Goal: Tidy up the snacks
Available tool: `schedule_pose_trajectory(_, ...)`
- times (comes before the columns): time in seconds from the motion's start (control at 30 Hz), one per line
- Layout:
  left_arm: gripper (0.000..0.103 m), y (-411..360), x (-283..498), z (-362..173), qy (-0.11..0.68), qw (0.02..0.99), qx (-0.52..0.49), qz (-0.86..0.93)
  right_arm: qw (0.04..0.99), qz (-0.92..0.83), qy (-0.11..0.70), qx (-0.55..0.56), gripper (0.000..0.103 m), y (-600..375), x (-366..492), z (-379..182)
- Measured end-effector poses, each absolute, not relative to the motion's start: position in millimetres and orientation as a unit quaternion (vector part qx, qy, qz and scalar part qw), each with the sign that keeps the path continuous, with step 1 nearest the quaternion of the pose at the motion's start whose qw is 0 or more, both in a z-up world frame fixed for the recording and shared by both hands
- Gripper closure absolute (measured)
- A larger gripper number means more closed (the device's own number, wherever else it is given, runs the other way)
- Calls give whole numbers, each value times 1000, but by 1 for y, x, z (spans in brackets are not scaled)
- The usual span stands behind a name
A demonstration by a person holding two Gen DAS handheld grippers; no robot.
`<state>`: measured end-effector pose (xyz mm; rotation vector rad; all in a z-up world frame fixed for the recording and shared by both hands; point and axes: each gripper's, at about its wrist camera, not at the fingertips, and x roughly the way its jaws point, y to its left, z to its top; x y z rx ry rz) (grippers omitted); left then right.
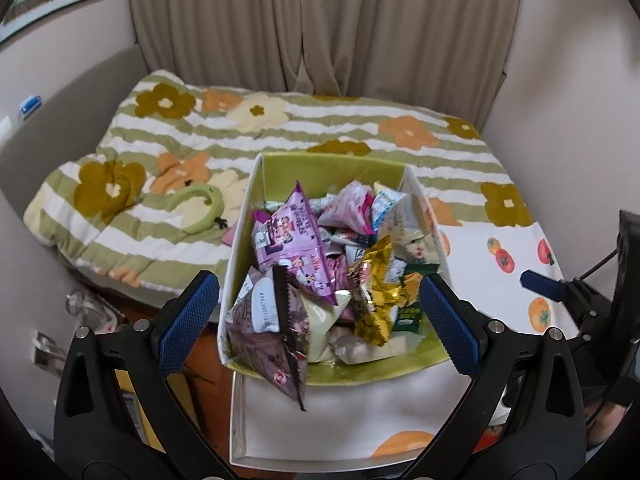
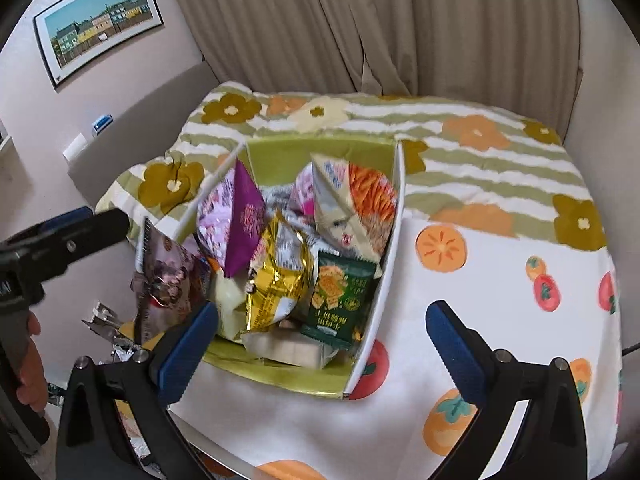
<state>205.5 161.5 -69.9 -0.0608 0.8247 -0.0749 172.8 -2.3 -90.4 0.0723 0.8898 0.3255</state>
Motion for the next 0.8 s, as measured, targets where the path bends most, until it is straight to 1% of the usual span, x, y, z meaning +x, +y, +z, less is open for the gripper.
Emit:
schedule_pose_trajectory(0.27,3,120,134,-31,341,940,-2,-28,922,109,372,18,0,-44,113,-26)
schedule_pose_trajectory(0.43,3,92,82,-11,303,953,14,-19,939,47,339,1,0,-79,61,1)
schedule_pose_trajectory(0.63,3,71,29,3,268,963,17,-7,946,10,324,1,0,-112,16,8)
schedule_pose_trajectory(0.8,3,58,6,3,261,965,22,-2,952,-2,305,13,0,-128,-16,12)
